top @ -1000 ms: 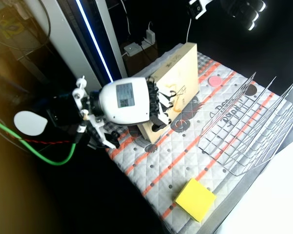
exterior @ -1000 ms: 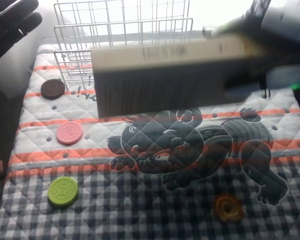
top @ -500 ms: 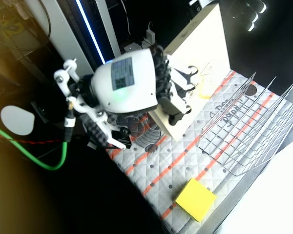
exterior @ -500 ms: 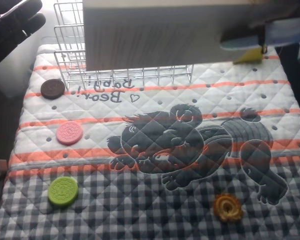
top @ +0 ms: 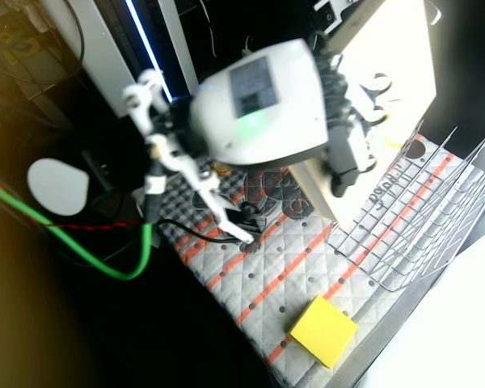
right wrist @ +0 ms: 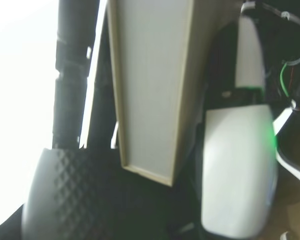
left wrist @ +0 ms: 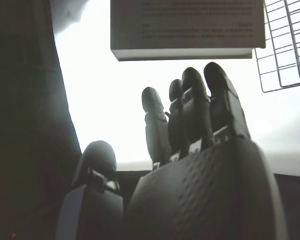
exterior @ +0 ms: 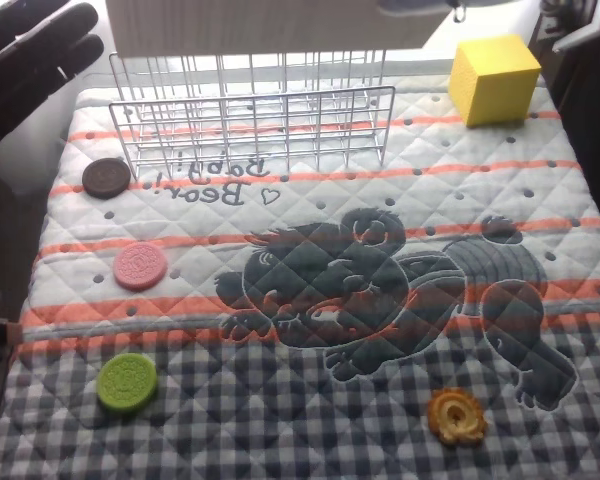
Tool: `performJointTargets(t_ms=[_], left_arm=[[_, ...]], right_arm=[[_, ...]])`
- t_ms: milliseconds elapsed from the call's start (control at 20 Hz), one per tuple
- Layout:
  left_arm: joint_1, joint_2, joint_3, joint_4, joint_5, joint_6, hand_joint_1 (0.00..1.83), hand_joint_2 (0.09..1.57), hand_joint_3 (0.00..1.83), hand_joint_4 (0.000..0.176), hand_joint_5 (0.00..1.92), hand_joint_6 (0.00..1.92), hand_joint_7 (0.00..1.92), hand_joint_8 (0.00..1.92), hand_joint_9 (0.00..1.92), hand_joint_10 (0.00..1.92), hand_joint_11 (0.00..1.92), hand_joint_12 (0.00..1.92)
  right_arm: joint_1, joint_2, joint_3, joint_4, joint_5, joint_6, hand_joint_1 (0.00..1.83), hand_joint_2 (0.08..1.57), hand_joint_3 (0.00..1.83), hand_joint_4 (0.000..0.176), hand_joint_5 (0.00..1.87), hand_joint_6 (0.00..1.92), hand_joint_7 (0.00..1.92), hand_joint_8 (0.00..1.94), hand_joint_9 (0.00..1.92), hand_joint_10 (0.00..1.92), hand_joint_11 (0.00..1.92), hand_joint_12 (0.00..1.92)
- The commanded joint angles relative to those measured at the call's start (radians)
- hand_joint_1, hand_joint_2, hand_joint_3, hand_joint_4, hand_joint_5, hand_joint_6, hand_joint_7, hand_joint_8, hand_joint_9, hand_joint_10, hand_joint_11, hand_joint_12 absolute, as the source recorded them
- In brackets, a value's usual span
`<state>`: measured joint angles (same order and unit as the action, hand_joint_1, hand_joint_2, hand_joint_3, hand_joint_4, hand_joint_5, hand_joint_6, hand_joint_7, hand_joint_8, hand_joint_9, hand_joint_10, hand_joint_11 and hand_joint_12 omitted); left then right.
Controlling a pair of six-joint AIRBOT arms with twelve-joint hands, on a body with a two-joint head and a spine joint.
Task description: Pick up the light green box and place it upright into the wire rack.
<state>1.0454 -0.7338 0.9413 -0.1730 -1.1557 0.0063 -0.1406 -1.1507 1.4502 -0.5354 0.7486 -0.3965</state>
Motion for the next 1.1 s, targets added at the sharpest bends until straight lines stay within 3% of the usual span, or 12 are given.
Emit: performJointTargets(t_ms=[0,150,250,300,450,500,550,700,800,900,1000,1050], left_arm=[[-0.016,-0.003,0.009,-0.012,-0.121,-0.006,0.27,1.19,0.0,0.065,0.52,0.0,0.33,0.0,0.32,0.0,0.0,0.46],[-0.028,-0.008,0.013,-0.006,-0.113,-0.006,0.26,1.19,0.0,0.05,0.54,0.0,0.33,0.0,0.34,0.0,0.0,0.47],[-0.034,-0.009,0.014,-0.003,-0.112,-0.006,0.27,1.2,0.0,0.028,0.55,0.0,0.33,0.0,0.35,0.0,0.0,0.48],[-0.035,-0.01,0.014,-0.002,-0.113,-0.006,0.29,1.2,0.0,0.049,0.52,0.0,0.33,0.0,0.34,0.0,0.0,0.45],[-0.036,-0.01,0.012,0.001,-0.126,-0.006,0.28,1.2,0.0,0.065,0.51,0.0,0.32,0.0,0.33,0.0,0.0,0.43],[-0.036,-0.01,0.012,0.001,-0.136,-0.006,0.27,1.21,0.0,0.092,0.48,0.0,0.31,0.0,0.33,0.0,0.0,0.42],[-0.036,-0.01,0.011,0.0,-0.141,-0.006,0.27,1.21,0.0,0.103,0.47,0.0,0.3,0.0,0.32,0.0,0.0,0.39],[-0.036,-0.009,0.008,-0.004,-0.165,-0.006,0.29,1.22,0.0,0.12,0.44,0.0,0.3,0.0,0.3,0.0,0.0,0.35],[-0.036,-0.009,0.005,-0.004,-0.177,-0.006,0.3,1.21,0.0,0.122,0.44,0.0,0.3,0.0,0.28,0.0,0.0,0.35],[-0.035,-0.009,0.003,-0.004,-0.186,-0.006,0.31,1.21,0.0,0.106,0.46,0.0,0.3,0.0,0.28,0.0,0.0,0.38],[-0.035,-0.009,0.002,-0.004,-0.194,-0.006,0.34,1.2,0.0,0.111,0.46,0.0,0.3,0.0,0.29,0.0,0.0,0.41],[-0.035,-0.009,0.002,-0.006,-0.197,-0.006,0.39,1.2,0.0,0.09,0.47,0.01,0.31,0.0,0.3,0.01,0.0,0.42]], right_arm=[[0.014,0.003,0.008,0.05,0.078,0.002,1.28,1.08,0.0,0.0,0.92,0.93,1.22,0.73,1.56,0.0,1.42,0.43],[0.015,-0.027,0.033,0.05,0.05,0.002,1.28,1.09,0.0,0.0,0.9,0.94,1.2,0.78,1.56,0.0,1.43,0.37],[0.015,-0.042,0.046,0.05,0.035,0.002,1.28,1.09,0.0,0.0,0.9,0.94,1.21,0.75,1.57,0.0,1.45,0.35],[0.015,-0.049,0.052,0.051,0.027,0.002,1.28,1.08,0.0,0.0,0.91,0.94,1.23,0.72,1.57,0.0,1.46,0.33],[0.014,-0.072,0.074,0.053,0.002,0.002,1.29,1.06,0.0,0.0,0.96,0.87,1.28,0.6,1.57,0.0,1.46,0.28],[0.013,-0.081,0.082,0.055,-0.008,0.002,1.29,1.06,0.0,0.0,0.96,0.87,1.29,0.58,1.57,0.0,1.47,0.27],[0.012,-0.083,0.085,0.057,-0.011,0.002,1.29,1.06,0.0,0.0,0.96,0.88,1.3,0.57,1.56,0.0,1.47,0.27],[0.003,-0.097,0.097,0.068,-0.023,0.002,1.29,1.05,0.0,0.0,0.98,0.85,1.3,0.56,1.55,0.0,1.5,0.26],[-0.009,-0.108,0.108,0.084,-0.028,0.002,1.29,1.05,0.0,0.0,0.99,0.84,1.3,0.56,1.56,0.01,1.51,0.26],[-0.02,-0.117,0.117,0.097,-0.033,0.002,1.29,1.04,0.0,0.0,1.0,0.82,1.33,0.51,1.57,0.0,1.54,0.27],[-0.034,-0.128,0.129,0.11,-0.046,0.002,1.29,1.04,0.0,0.0,1.0,0.81,1.33,0.52,1.58,0.01,1.55,0.27],[-0.04,-0.131,0.133,0.114,-0.05,0.002,1.29,1.06,0.0,0.0,0.97,0.84,1.3,0.58,1.57,0.0,1.54,0.28]])
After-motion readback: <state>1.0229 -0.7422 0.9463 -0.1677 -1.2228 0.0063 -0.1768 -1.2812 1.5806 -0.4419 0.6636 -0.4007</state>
